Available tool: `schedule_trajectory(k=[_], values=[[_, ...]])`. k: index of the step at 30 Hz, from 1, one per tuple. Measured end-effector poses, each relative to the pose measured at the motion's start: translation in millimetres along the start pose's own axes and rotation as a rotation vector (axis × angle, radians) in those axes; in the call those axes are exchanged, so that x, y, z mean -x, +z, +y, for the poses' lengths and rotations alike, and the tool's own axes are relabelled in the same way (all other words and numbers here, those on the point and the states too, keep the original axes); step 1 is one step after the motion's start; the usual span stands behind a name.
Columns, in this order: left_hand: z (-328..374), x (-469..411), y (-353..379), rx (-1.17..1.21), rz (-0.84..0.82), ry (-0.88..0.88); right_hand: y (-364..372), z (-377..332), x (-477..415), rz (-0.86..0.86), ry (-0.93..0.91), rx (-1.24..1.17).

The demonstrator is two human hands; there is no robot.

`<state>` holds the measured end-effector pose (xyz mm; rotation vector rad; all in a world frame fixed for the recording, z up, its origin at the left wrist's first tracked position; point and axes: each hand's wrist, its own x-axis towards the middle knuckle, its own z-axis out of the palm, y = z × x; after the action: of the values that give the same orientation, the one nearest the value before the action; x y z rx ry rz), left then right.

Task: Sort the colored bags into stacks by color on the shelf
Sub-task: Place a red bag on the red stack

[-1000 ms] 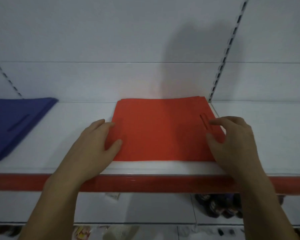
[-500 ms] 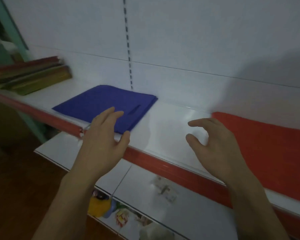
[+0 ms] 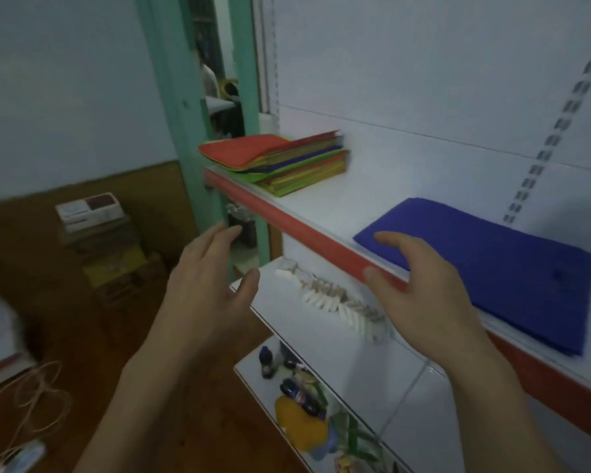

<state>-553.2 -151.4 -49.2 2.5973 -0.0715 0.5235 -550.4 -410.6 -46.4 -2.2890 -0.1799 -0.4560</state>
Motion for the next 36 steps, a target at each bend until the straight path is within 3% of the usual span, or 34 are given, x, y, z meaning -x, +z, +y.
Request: schedule_trajectory(k=[8,16,23,32,36], values=[[-110.5,-48.3,-43.3,-0.075,0.045,-0.098,98.8,-62.4,-90.4,-0.107,-0.039,-0.027],[-180.3,-152.8,-22.2,0.121,0.104,-0.038,161.1,-66.7,-196.3,0.022,-0.046,-0.005],[-221.3,-245.4,0.1,0.228,0.076,0.037,200.8,-67.0,-278.2,0.274,-0.023,-0.047],[-231.1,-381.1,46.4,0.354,-0.087,0.347,233.0,-65.9,-308.1,0.470,0.160,0.057],[-238.2,-436.2,62.3,0.189,-0.345,0.478,242.2,-78.3,-317.1,0.568,0.290,0.156]])
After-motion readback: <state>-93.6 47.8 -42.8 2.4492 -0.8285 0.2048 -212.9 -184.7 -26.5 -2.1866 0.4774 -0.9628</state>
